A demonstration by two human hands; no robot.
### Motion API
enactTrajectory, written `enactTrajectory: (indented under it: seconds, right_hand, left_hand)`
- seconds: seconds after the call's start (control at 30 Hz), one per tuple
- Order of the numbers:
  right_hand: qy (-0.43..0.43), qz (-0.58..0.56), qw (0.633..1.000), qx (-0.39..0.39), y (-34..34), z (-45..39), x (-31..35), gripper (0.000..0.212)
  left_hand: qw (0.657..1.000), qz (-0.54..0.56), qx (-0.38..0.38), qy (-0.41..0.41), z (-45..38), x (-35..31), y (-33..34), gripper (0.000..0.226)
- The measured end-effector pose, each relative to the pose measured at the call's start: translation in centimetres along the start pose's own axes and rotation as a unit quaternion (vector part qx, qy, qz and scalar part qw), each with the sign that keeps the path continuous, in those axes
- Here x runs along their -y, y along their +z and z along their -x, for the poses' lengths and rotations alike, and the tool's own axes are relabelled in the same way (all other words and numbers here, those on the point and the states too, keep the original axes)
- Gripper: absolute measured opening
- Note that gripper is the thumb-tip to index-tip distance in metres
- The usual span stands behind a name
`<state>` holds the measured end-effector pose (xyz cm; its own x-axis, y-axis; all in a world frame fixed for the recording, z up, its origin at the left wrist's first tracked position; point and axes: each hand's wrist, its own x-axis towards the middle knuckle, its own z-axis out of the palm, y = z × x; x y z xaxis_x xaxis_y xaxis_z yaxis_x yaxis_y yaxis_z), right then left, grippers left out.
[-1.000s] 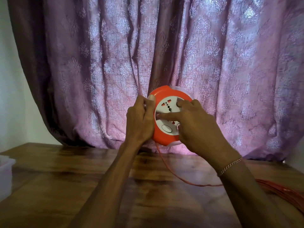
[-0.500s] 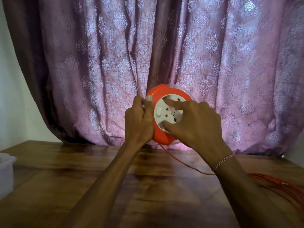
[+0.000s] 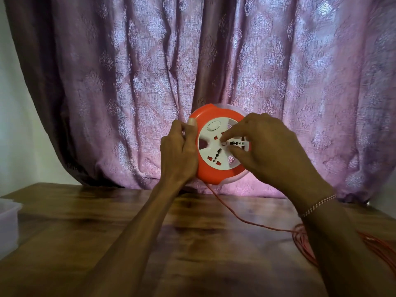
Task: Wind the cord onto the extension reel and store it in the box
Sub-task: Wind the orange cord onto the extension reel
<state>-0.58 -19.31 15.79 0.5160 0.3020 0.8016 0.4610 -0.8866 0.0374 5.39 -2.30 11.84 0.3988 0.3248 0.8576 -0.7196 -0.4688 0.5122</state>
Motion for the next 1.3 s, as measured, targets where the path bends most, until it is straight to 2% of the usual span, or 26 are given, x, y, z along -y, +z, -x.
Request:
enactTrajectory:
  seconds: [0.13,0.27,0.37,0.5,0.6,0.7,0.8,0.9,1.0,1.03,1.1,1.2,1.3]
  right_hand:
    - [-0.024,-0.002,0.996,0.091,0.5,0.2,0.4,0.051]
    - [-0.045,-0.005,0.992,0.114,1.5,0.1,0.6,0.059]
    - [-0.037,0.007,0.995,0.087,1.8,0.2,0.7,0.059]
    - [-0.031,0.036,0.999,0.007,2.0,0.4,1.0,0.057]
    - [0.031,0.019,0.998,-0.043,2.0,0.5,1.6,0.056]
    - [0.093,0.005,0.987,-0.131,2.5,0.5,1.8,0.063]
    - [0.1,0.035,0.987,-0.122,2.8,0.4,1.7,0.06]
    - [0.077,0.019,0.989,-0.127,2.0,0.3,1.2,0.047]
    - [0.018,-0.015,0.995,-0.098,1.2,0.1,0.5,0.025]
    - [-0.011,-0.021,0.997,-0.077,1.1,0.0,0.2,0.023]
    - [-0.049,-0.04,0.998,-0.008,1.1,0.0,0.0,0.039]
    - [-0.045,-0.008,0.994,0.097,1.2,0.1,0.8,0.06]
    - [-0.049,0.01,0.992,0.119,1.5,0.2,1.4,0.062]
  left_hand:
    - [1.0,-0.015,0.0,-0.001,-0.1,0.2,-0.3,0.038]
    - [1.0,-0.009,-0.006,0.0,-0.2,0.2,-0.5,0.038]
    - [1.0,-0.009,-0.004,-0.004,-0.2,0.3,-0.6,0.04]
    - [1.0,-0.014,-0.006,0.0,-0.1,0.1,-0.5,0.038]
    - [1.0,-0.014,-0.01,-0.001,-0.1,-0.1,-0.5,0.038]
    - [1.0,-0.009,-0.003,0.001,0.0,0.0,-0.3,0.039]
    - [1.0,-0.003,0.001,0.005,-0.1,0.1,-0.4,0.039]
    - [1.0,0.017,-0.002,0.002,-0.2,-0.1,-0.5,0.037]
    - [1.0,0.031,-0.005,0.003,-0.5,0.1,-0.7,0.039]
    - [1.0,0.029,-0.009,0.003,-0.6,0.2,-0.7,0.039]
    - [1.0,0.024,-0.009,0.003,-0.7,0.4,-0.7,0.039]
    - [1.0,0.022,-0.007,0.004,-0.6,0.3,-0.7,0.039]
    - [1.0,0.017,-0.004,0.006,-0.6,0.4,-0.8,0.038]
